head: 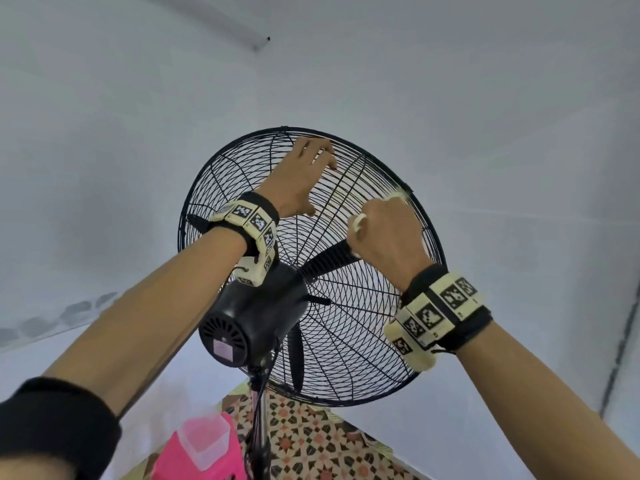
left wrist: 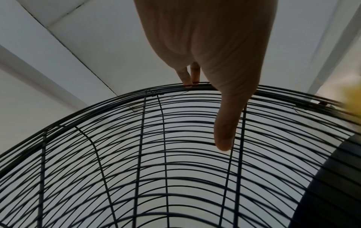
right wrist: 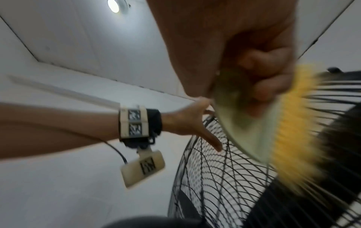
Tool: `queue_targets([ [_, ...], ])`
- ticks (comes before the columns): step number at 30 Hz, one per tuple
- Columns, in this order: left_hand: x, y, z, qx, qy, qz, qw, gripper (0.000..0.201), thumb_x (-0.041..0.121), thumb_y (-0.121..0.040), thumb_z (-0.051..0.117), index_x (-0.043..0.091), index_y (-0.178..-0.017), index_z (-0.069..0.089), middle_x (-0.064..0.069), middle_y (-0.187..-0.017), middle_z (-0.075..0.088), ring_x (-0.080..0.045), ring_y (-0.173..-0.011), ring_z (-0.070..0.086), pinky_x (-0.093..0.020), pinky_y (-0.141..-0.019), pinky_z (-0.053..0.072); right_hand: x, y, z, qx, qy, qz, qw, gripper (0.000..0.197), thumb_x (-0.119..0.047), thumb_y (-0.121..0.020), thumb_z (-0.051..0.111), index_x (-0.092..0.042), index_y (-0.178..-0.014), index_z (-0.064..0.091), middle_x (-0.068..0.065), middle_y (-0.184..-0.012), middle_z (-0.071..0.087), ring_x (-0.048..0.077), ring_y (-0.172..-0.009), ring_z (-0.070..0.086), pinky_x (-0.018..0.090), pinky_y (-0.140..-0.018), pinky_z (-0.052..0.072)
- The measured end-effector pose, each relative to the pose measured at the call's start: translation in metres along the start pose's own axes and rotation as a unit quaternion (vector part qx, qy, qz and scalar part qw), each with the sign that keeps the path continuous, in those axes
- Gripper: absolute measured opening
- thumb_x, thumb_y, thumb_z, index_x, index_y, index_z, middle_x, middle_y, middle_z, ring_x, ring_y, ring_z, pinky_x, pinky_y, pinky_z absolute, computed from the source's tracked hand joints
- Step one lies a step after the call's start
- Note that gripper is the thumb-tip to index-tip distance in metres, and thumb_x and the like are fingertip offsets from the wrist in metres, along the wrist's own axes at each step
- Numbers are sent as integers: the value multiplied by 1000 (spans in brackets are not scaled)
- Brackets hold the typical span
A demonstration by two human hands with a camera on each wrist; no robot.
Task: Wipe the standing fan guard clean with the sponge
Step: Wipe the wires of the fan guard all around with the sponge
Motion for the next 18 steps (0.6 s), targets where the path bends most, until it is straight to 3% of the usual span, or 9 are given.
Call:
queue_targets([
  [2, 1, -1, 1, -7, -1, -3, 1000, 93, 24, -54, 101, 15, -132, 51, -8, -153, 37, -32, -142, 30, -42, -117, 36, 10, 0, -9, -1, 34, 37, 999, 27, -34, -98, 56, -13, -83, 53, 1, -70, 52, 16, -66, 56, 25, -57, 47],
  [4, 3, -2, 2, -5, -6, 3, 1000, 94, 24, -53, 101, 14, -132, 51, -9, -153, 39, -34, -142, 31, -43, -118, 35, 6, -12, -24, 44, -95, 14, 994, 28, -29, -97, 54, -10, -77, 60, 0, -68, 62, 7, -55, 55, 20, -50, 46],
  [6, 3, -2, 2, 3, -16, 11, 1000, 97, 26, -49, 103, 10, -130, 53, -13, -151, 42, -37, -141, 34, -45, -118, 34, 6, -30, -32, 75, -268, 9, 960, 24, -20, -95, 54, -8, -78, 66, -1, -67, 66, 1, -50, 53, 18, -46, 40],
  [8, 2, -2, 0, 6, -28, 14, 999, 99, 28, -47, 103, 6, -129, 53, -16, -148, 45, -39, -139, 37, -45, -116, 34, 16, -46, -30, 66, -341, 50, 936, 24, -19, -93, 53, -10, -76, 69, 1, -70, 68, 11, -56, 62, 30, -47, 48],
  [10, 2, -1, -1, 6, -34, 16, 999, 98, 29, -48, 103, 6, -130, 53, -16, -147, 45, -39, -139, 38, -46, -116, 35, 27, -50, -25, 35, -341, 105, 934, 29, -29, -88, 52, -12, -73, 71, 7, -73, 71, 27, -61, 68, 41, -51, 58],
  [11, 1, 0, -1, 7, -33, 15, 999, 97, 29, -50, 102, 6, -131, 52, -16, -147, 45, -39, -140, 37, -45, -117, 35, 34, -50, -24, 15, -298, 127, 946, 33, -35, -86, 49, -11, -76, 70, 10, -73, 71, 30, -61, 68, 41, -53, 58],
  [14, 4, -1, -1, -1, -36, 6, 999, 96, 31, -55, 101, 9, -133, 51, -13, -150, 42, -36, -143, 34, -43, -121, 31, 48, -50, -31, -23, -152, 150, 977, 33, -33, -89, 48, -5, -82, 64, 10, -68, 67, 24, -59, 67, 30, -57, 55],
  [16, 6, -2, -2, -1, -40, 8, 999, 96, 32, -54, 101, 9, -132, 51, -13, -149, 43, -36, -142, 34, -43, -121, 31, 41, -56, -37, -7, -239, 114, 964, 31, -25, -91, 51, -2, -78, 68, 12, -69, 70, 29, -63, 71, 37, -62, 61],
  [18, 6, -1, -3, 1, -45, 10, 999, 97, 32, -50, 102, 7, -130, 52, -15, -147, 45, -37, -140, 37, -43, -119, 32, 29, -55, -35, -8, -365, 98, 926, 27, -16, -92, 52, -5, -75, 70, 15, -79, 74, 33, -68, 73, 38, -60, 62],
])
Point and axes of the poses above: each hand's wrist, its own y-axis away from the middle knuckle, its own z-axis out of the palm, x = y × z, the point moved 9 cm from there along -y, towards the middle knuckle
